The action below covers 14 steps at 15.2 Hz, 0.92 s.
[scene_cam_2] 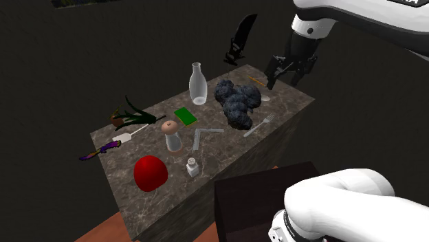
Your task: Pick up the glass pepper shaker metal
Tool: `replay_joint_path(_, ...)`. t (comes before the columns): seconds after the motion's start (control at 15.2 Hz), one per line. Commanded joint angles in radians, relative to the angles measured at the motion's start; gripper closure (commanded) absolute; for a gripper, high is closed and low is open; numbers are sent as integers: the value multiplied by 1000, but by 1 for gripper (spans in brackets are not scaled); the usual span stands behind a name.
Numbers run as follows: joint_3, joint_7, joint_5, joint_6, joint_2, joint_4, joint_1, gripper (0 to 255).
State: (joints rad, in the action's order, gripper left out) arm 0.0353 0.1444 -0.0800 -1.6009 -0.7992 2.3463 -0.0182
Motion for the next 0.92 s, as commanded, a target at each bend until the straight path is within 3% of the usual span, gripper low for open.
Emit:
replay_joint_path(0.0,0,0,0,0,0,0,0,0)
replay_joint_path(0.86,-246,-234,-170,-265,168,73,-97,0)
